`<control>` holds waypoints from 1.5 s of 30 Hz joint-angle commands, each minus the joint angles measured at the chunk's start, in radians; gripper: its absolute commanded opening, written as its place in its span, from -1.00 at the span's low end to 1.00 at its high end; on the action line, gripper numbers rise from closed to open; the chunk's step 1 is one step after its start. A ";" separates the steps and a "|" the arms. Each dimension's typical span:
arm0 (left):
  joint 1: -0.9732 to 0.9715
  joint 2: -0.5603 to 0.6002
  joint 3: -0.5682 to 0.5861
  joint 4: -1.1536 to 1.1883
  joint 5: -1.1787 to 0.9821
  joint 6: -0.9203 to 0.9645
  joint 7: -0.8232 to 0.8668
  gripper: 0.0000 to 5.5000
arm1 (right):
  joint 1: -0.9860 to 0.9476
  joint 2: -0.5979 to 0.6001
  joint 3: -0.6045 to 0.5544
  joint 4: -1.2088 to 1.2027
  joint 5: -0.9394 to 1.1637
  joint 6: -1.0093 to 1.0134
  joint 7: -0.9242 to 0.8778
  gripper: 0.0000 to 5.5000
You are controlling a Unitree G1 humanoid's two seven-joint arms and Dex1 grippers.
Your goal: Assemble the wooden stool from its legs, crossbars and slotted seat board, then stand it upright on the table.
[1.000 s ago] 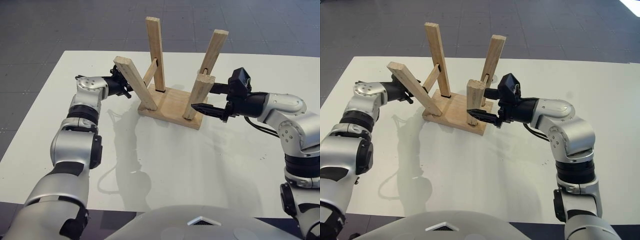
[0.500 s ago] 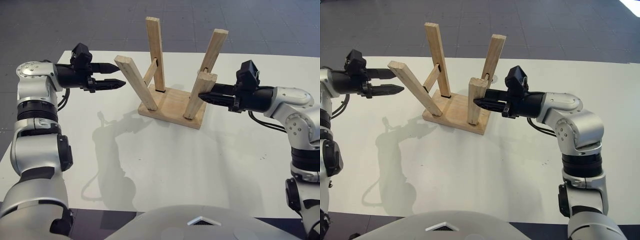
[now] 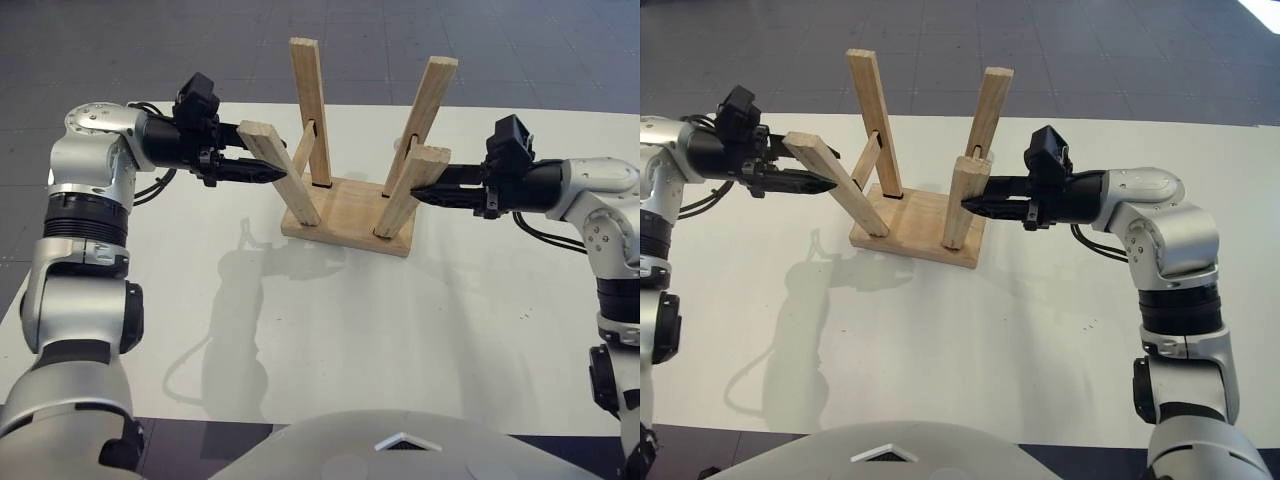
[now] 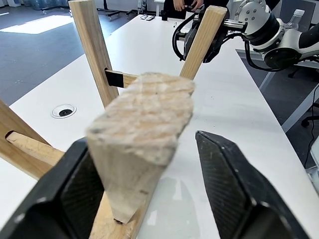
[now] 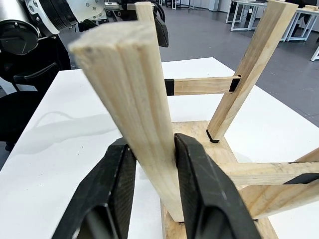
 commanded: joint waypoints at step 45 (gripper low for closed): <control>-0.243 -0.271 0.663 0.706 -0.197 0.265 1.060 -0.07 | -0.604 0.145 -0.346 1.285 0.039 0.096 -0.435 0.00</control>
